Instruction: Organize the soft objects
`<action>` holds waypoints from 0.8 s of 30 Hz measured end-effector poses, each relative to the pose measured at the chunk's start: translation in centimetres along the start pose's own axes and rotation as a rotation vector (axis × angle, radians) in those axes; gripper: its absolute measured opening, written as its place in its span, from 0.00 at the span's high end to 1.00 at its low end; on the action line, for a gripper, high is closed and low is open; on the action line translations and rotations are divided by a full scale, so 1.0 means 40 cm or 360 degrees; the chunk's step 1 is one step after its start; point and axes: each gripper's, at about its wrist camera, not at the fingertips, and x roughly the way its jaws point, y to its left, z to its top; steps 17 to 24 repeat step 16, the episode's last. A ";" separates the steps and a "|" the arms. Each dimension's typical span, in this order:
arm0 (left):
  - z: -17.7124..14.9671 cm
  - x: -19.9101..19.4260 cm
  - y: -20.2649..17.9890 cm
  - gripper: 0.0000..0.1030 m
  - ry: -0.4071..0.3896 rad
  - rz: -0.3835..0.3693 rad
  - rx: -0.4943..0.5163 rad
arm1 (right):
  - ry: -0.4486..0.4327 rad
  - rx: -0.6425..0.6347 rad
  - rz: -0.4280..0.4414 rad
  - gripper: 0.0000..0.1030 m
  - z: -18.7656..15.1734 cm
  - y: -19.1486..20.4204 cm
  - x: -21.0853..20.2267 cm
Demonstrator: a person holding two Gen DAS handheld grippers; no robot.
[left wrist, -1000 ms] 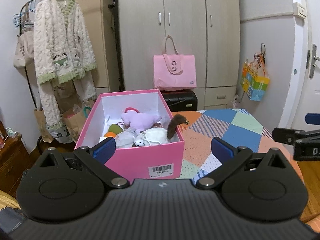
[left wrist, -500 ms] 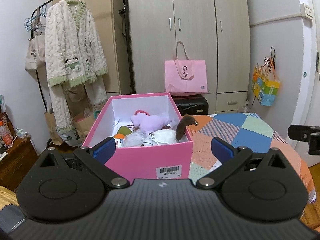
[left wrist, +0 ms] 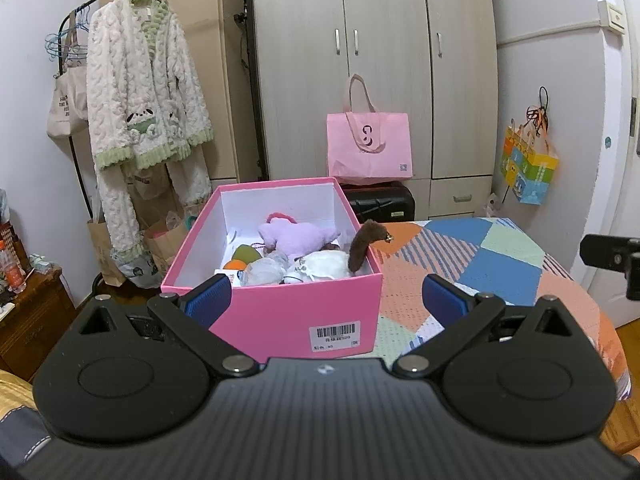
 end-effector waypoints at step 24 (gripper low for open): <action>0.000 0.017 -0.011 0.00 0.0046 0.0015 -0.0005 | 0.0054 0.0008 0.0000 0.00 -0.015 -0.013 0.032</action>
